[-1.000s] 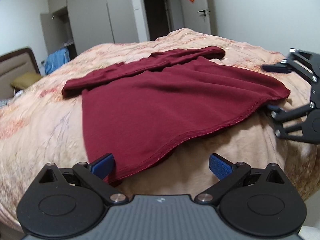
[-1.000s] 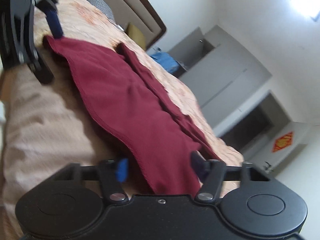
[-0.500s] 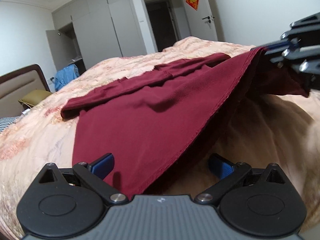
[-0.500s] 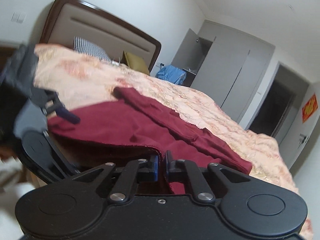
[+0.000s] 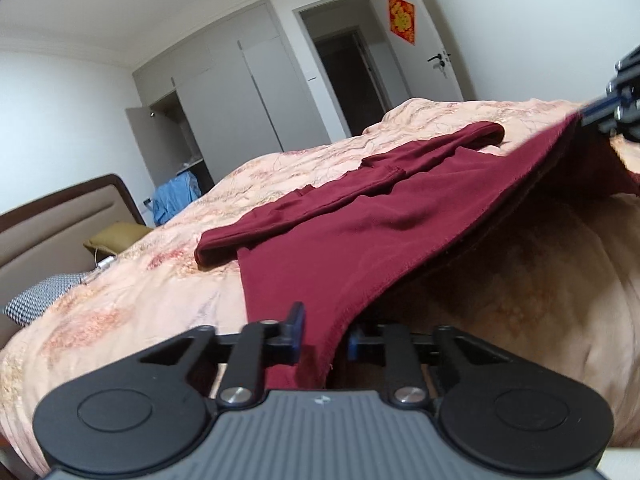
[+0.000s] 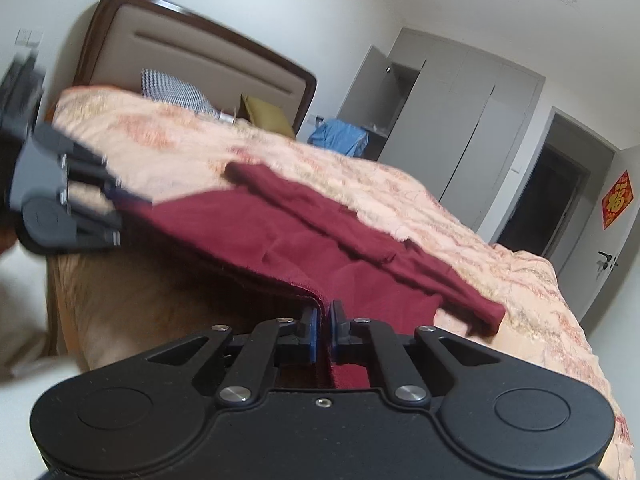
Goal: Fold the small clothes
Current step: 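Grasp the sweater side edge with the left gripper while the right gripper grasps it too, lifting, then lift the held sweater edge with both grippers and fold it over the body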
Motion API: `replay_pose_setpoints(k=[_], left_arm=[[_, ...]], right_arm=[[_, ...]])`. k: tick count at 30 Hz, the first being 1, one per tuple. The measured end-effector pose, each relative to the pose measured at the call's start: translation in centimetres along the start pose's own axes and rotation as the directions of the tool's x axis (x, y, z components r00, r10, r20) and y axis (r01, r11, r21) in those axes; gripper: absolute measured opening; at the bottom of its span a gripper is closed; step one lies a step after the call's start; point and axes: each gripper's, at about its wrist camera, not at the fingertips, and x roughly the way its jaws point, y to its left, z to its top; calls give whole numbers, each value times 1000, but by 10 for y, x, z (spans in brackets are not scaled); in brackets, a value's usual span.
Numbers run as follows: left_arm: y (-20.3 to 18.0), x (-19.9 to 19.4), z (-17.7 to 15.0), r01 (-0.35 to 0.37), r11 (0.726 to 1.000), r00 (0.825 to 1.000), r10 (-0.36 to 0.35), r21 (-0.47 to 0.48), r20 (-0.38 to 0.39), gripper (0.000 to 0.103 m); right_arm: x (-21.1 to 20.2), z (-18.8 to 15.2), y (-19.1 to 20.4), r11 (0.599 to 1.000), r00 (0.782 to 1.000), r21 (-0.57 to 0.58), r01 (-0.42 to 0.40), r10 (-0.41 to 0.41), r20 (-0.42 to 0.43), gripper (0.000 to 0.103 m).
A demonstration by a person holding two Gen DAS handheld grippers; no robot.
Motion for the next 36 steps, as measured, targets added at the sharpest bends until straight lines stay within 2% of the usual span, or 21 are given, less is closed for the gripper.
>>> replay_pose_setpoints(k=[2, 4, 8, 11, 12, 13, 14, 15, 22, 26, 31, 36], left_arm=[[4, -1, 1, 1, 1000, 1000, -1, 16, 3, 9], [9, -2, 4, -1, 1000, 1000, 0, 18, 8, 7], [20, -4, 15, -3, 1000, 1000, 3, 9, 26, 6], [28, -8, 23, -18, 1000, 998, 17, 13, 53, 5], [31, -9, 26, -23, 1000, 998, 22, 12, 59, 5], [33, -11, 28, -27, 1000, 997, 27, 11, 66, 5], [35, -12, 29, -32, 999, 997, 31, 11, 74, 5], [37, -15, 31, -36, 999, 996, 35, 14, 81, 5], [33, -40, 30, -44, 997, 989, 35, 60, 142, 4], [33, -65, 30, -38, 998, 984, 27, 57, 176, 4], [35, -115, 28, -26, 996, 976, 8, 80, 216, 4], [38, -177, 27, 23, 995, 977, -44, 100, 210, 4]], right_arm=[[6, -9, 7, 1000, 999, -14, -3, 3, -33, 19], [14, -19, 14, 1000, 997, -16, -5, 4, -72, 33], [24, -38, 22, 1000, 992, 14, 0, 2, -123, 38], [25, -42, 28, 997, 992, -40, 67, -70, -104, 39], [25, -42, 30, 993, 990, -65, 94, -100, -98, 35], [25, -44, 30, 989, 988, -84, 118, -125, -92, 18], [24, -45, 29, 985, 984, -97, 141, -150, -93, 9], [23, -46, 27, 982, 981, -102, 160, -169, -92, 6], [-11, -41, 10, 968, 974, -112, 226, -228, -6, 4], [-46, -33, 3, 959, 966, -117, 257, -253, 46, 4], [-104, -26, 3, 958, 967, -146, 247, -234, 101, 4], [-171, -15, 8, 973, 976, -120, 200, -186, 116, 4]])
